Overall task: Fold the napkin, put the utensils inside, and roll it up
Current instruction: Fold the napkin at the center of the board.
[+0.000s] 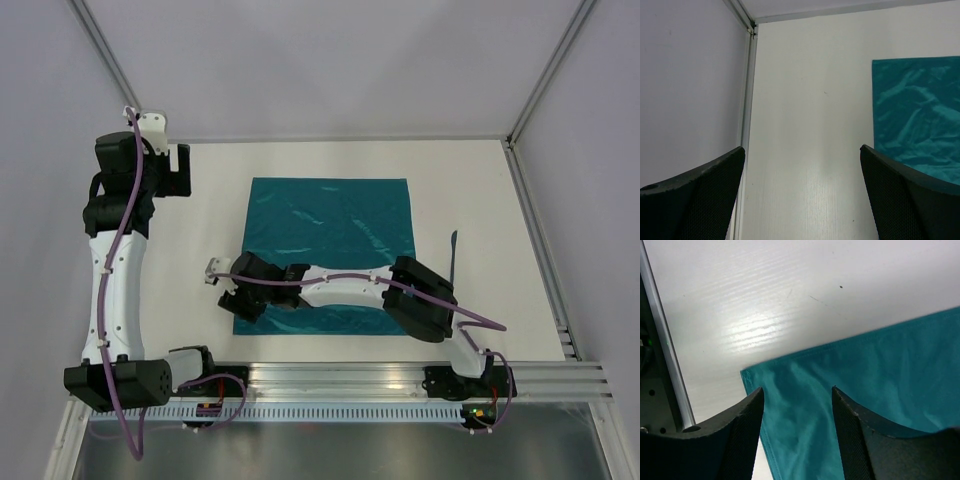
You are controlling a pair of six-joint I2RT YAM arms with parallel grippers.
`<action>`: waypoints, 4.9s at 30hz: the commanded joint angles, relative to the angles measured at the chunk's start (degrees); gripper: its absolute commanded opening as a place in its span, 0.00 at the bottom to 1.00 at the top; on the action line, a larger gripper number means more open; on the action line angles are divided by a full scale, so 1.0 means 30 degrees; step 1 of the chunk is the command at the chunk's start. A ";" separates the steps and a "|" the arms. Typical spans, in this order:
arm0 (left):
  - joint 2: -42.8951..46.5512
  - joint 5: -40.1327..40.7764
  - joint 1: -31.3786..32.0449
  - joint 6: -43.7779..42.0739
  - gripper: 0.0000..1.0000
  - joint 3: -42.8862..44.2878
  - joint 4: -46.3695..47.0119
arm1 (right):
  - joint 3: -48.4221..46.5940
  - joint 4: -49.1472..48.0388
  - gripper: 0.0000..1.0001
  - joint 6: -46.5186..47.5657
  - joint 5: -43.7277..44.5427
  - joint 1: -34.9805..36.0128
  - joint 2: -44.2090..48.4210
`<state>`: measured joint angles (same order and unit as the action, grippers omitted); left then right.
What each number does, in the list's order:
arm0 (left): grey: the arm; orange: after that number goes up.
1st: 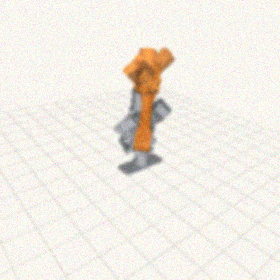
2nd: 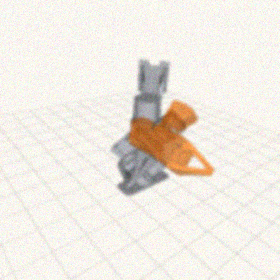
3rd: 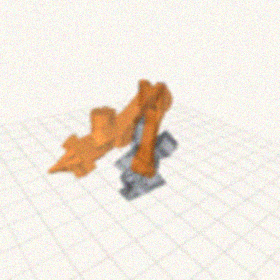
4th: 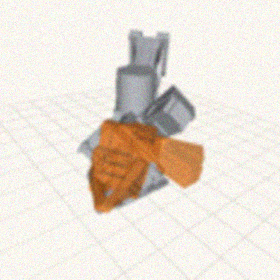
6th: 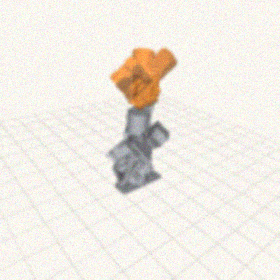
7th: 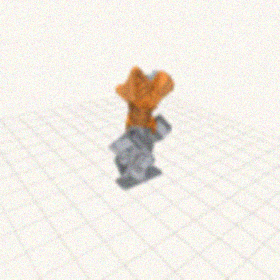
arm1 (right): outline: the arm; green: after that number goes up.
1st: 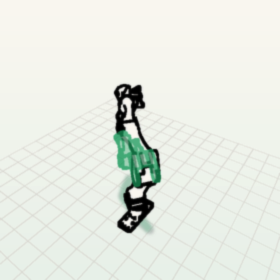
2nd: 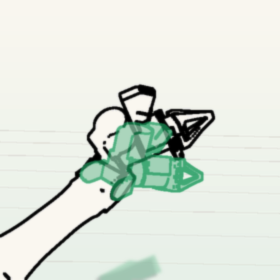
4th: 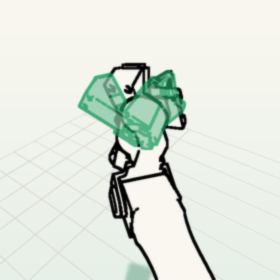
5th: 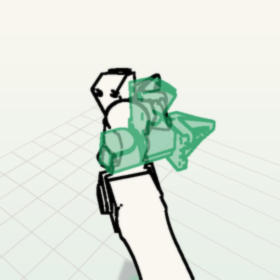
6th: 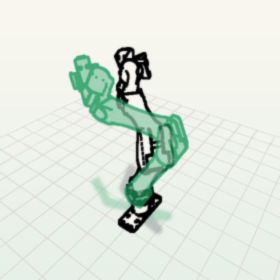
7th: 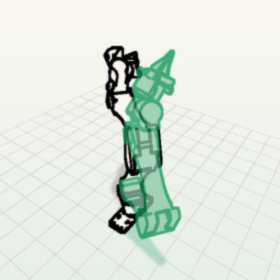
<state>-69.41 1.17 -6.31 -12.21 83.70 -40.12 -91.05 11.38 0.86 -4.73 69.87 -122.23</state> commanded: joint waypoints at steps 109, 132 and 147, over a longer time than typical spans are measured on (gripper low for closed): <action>-0.0302 -0.3172 -0.0154 0.0348 0.99 -0.2090 0.1039 | 0.0053 0.2946 0.00 0.1118 0.3482 -0.4067 0.3361; -0.0448 -0.4023 -0.0154 0.0495 0.99 -0.2266 0.1273 | 0.2341 0.0134 0.00 0.2612 0.3393 -1.2094 0.3949; -0.0595 -0.4140 -0.0096 0.0553 0.98 -0.2441 0.1302 | 0.1521 -0.0423 0.00 0.2525 0.3130 -1.5141 0.2922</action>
<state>-70.98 -9.72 -6.42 -12.27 76.51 -38.39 -83.81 12.23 8.21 4.58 25.43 -113.34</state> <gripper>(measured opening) 0.988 0.004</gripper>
